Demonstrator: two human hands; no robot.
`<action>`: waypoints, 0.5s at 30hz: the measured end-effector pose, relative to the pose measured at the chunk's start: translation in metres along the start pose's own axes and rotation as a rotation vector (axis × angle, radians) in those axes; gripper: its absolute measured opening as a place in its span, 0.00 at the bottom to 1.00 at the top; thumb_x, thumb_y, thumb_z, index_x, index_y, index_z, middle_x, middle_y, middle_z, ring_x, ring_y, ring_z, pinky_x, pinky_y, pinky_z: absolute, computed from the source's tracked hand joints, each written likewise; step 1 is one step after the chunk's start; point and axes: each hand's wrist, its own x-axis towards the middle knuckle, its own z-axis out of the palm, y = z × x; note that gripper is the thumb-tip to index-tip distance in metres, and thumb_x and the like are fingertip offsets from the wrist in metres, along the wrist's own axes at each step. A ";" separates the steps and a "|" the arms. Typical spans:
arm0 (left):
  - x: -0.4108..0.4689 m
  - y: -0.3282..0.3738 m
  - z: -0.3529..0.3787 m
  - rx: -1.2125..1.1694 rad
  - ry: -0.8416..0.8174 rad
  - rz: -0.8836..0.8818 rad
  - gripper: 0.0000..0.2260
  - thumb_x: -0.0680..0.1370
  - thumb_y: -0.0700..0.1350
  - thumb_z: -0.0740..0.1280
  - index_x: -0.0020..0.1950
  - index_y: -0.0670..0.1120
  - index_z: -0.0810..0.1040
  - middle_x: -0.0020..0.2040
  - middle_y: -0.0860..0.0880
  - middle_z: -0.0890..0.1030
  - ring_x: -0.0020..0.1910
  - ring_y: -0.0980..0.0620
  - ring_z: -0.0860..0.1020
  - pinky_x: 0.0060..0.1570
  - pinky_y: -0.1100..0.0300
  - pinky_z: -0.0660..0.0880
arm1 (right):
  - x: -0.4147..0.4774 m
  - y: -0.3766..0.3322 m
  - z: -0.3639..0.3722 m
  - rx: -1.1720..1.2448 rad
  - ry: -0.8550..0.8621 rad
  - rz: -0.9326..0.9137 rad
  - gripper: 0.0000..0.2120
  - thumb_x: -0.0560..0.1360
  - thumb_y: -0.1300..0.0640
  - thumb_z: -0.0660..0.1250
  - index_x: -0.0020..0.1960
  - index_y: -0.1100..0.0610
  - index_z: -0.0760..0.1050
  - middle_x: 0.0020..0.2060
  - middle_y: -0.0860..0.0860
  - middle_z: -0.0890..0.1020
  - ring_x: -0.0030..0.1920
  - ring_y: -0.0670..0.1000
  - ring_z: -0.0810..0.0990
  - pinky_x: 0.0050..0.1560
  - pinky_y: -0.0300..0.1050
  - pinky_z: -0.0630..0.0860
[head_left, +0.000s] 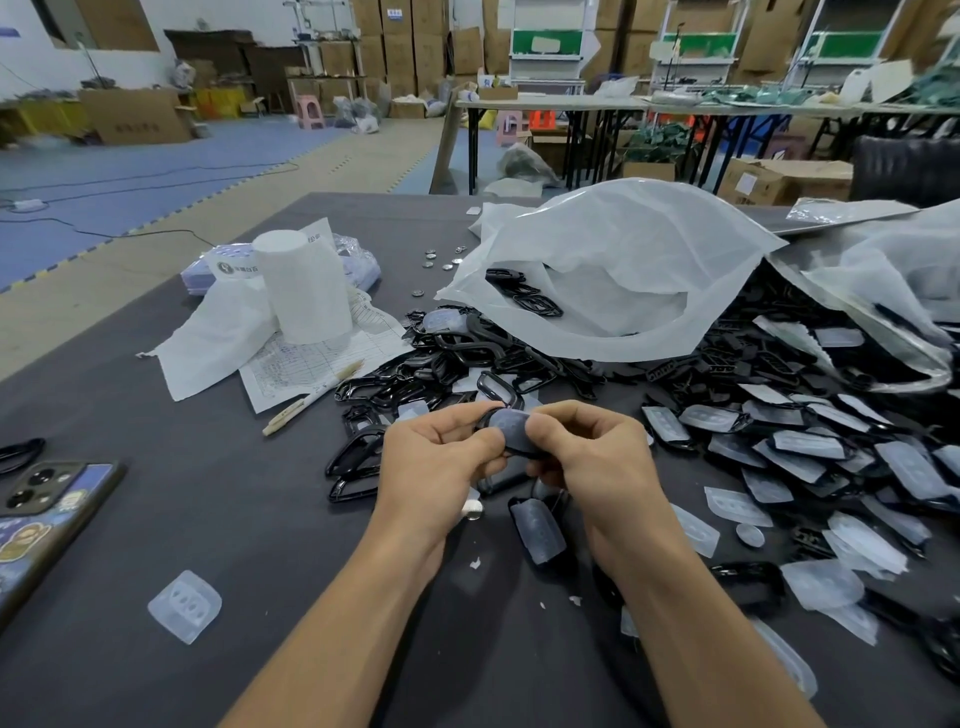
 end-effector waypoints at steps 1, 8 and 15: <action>0.000 0.001 0.000 -0.016 -0.019 0.001 0.12 0.76 0.29 0.72 0.52 0.44 0.87 0.45 0.41 0.88 0.42 0.47 0.84 0.47 0.58 0.84 | 0.000 0.000 0.000 -0.006 0.018 -0.011 0.09 0.77 0.66 0.73 0.39 0.58 0.85 0.31 0.53 0.84 0.28 0.48 0.79 0.28 0.37 0.74; -0.003 0.005 -0.001 -0.023 -0.100 -0.020 0.17 0.76 0.25 0.66 0.55 0.43 0.86 0.47 0.41 0.88 0.44 0.49 0.87 0.44 0.62 0.82 | 0.000 0.000 0.003 0.010 0.084 -0.049 0.13 0.74 0.68 0.75 0.36 0.53 0.86 0.29 0.51 0.84 0.26 0.46 0.79 0.28 0.35 0.74; -0.002 0.002 0.002 0.065 -0.036 0.048 0.11 0.77 0.31 0.71 0.52 0.46 0.88 0.45 0.37 0.87 0.39 0.45 0.79 0.47 0.50 0.79 | 0.000 0.005 0.003 -0.140 0.126 -0.092 0.07 0.73 0.59 0.77 0.41 0.47 0.86 0.32 0.50 0.86 0.31 0.47 0.81 0.39 0.46 0.78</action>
